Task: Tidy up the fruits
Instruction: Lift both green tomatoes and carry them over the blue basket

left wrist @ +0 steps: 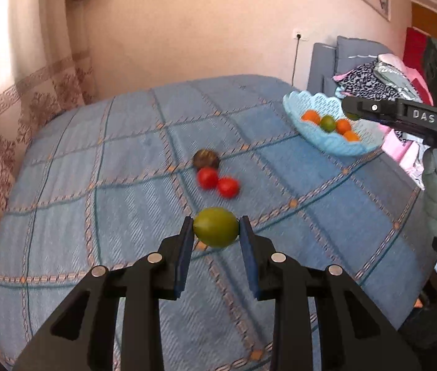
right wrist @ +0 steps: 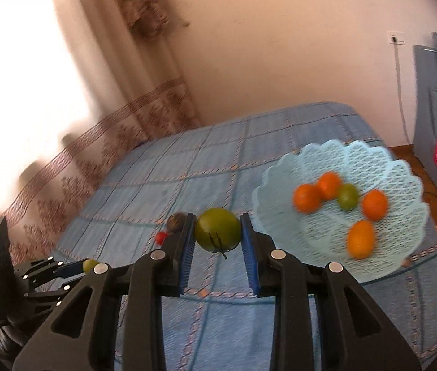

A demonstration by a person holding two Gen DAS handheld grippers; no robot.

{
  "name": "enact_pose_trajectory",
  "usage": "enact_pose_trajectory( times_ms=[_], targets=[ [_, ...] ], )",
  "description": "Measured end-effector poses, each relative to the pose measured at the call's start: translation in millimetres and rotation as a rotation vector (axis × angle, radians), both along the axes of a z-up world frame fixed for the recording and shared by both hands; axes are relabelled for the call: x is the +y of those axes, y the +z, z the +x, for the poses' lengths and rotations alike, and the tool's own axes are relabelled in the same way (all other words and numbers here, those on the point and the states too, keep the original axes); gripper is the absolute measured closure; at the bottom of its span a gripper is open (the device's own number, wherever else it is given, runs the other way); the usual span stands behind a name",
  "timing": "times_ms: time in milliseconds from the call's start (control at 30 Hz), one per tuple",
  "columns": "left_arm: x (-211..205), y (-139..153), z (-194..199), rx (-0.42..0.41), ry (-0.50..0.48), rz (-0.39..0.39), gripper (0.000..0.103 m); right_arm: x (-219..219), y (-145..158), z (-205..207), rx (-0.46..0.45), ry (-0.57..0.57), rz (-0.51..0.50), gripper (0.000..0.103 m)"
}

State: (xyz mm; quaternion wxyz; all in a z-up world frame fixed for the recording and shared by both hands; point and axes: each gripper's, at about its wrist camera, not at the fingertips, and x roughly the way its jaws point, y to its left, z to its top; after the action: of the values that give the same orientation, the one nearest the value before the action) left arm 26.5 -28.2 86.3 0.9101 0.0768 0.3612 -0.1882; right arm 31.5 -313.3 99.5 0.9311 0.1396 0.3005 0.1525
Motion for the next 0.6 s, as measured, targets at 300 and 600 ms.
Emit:
enact_pose_trajectory(
  times_ms=[300, 600],
  targets=[
    [-53.6, 29.3, 21.2, -0.043, -0.084, -0.043, 0.073, -49.9, -1.3, 11.1, 0.017, -0.155, 0.026, 0.074],
    [-109.9, 43.0, 41.6, -0.063, -0.189, -0.06, 0.073, -77.5, -7.2, 19.1, 0.052, -0.238, 0.04, 0.074]
  ],
)
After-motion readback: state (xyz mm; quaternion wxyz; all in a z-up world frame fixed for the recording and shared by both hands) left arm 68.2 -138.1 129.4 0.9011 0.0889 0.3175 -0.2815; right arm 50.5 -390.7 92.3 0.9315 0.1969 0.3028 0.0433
